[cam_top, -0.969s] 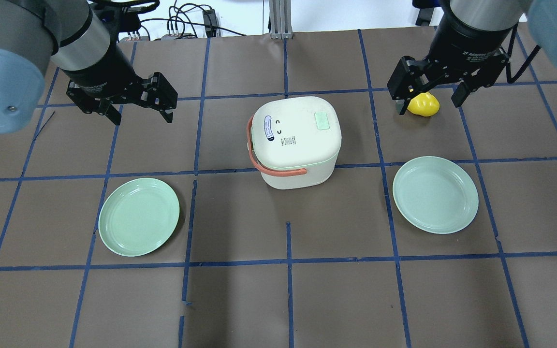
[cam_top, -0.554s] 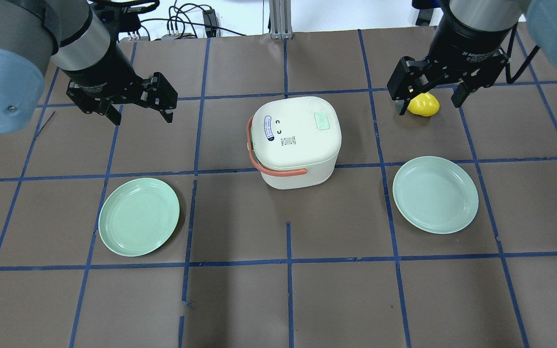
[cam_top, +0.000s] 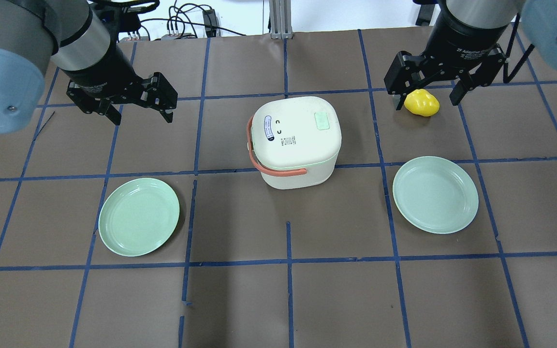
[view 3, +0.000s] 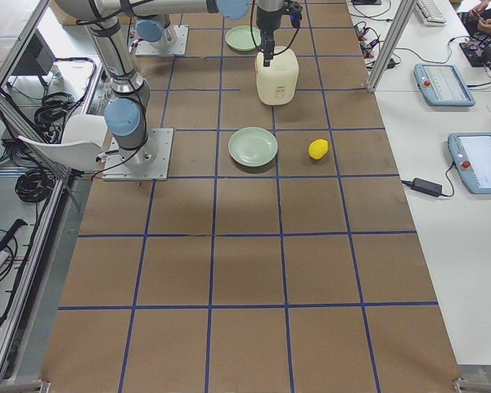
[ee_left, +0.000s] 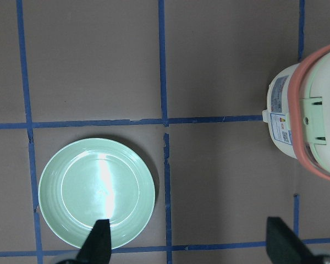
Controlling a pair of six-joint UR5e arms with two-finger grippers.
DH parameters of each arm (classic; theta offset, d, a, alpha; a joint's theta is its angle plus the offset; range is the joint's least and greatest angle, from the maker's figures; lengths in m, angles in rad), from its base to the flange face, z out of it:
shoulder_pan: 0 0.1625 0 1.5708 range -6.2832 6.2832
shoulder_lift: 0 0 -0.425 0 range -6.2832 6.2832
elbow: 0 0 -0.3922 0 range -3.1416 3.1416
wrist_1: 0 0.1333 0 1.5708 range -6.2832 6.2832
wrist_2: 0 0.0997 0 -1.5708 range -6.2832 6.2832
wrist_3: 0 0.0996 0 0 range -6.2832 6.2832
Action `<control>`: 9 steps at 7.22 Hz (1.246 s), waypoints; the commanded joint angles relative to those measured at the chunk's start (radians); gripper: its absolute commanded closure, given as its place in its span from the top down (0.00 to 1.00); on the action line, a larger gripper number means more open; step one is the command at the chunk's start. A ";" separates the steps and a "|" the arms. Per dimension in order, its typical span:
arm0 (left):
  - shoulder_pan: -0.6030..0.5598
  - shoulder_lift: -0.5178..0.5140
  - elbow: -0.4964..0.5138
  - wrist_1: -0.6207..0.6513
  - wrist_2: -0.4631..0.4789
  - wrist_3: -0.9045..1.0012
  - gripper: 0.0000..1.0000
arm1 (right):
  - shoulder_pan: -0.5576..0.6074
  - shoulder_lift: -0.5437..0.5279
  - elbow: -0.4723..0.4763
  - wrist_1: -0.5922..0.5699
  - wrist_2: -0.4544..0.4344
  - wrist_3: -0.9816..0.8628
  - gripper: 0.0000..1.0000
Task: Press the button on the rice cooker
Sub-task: 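Move the right gripper over the rice cooker's green lid button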
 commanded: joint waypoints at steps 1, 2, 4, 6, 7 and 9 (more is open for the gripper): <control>0.000 0.000 0.000 0.000 0.000 0.000 1.00 | 0.014 0.038 0.000 -0.014 0.002 0.010 1.00; 0.000 0.000 0.000 0.000 0.000 0.001 1.00 | 0.048 0.050 -0.007 -0.026 0.000 0.084 1.00; 0.000 0.000 0.000 0.000 0.000 0.000 1.00 | 0.155 0.092 -0.017 -0.130 -0.004 0.209 0.97; 0.000 0.000 0.000 0.000 0.000 0.000 1.00 | 0.169 0.147 -0.020 -0.183 0.003 0.212 0.70; 0.000 0.000 0.000 0.000 0.000 0.000 1.00 | 0.172 0.173 -0.020 -0.181 0.025 0.214 0.50; 0.000 0.000 0.000 0.000 0.000 0.000 1.00 | 0.171 0.207 -0.029 -0.189 0.075 0.214 0.21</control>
